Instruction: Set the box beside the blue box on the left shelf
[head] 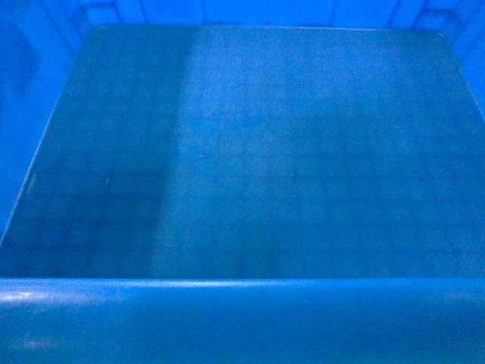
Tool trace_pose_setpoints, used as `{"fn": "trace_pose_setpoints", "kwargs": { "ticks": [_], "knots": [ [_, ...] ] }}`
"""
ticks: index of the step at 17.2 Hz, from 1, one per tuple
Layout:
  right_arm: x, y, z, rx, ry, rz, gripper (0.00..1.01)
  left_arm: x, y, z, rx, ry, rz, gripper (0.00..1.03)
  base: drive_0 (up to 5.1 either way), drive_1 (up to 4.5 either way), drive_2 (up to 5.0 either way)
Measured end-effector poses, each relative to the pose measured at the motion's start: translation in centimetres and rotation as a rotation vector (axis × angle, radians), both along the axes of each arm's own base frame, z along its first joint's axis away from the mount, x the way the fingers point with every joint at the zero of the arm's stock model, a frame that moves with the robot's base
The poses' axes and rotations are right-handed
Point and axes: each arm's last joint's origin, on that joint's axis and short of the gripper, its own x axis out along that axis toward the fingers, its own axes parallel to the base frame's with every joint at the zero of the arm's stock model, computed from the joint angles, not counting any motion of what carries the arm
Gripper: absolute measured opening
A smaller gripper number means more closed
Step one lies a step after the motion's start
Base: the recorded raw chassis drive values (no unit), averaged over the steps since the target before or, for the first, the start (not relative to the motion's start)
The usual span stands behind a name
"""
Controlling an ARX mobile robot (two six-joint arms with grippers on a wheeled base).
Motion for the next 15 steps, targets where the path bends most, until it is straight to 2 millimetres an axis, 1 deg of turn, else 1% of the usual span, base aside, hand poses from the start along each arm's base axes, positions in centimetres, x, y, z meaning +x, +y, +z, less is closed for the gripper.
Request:
{"fn": "trace_pose_setpoints", "kwargs": {
  "ticks": [15],
  "knots": [
    [0.0, 0.0, 0.0, -0.001, 0.0, -0.001, 0.1, 0.0, 0.0, 0.0, 0.001, 0.0, 0.0, 0.07, -1.5, -1.53, -1.5]
  ]
}}
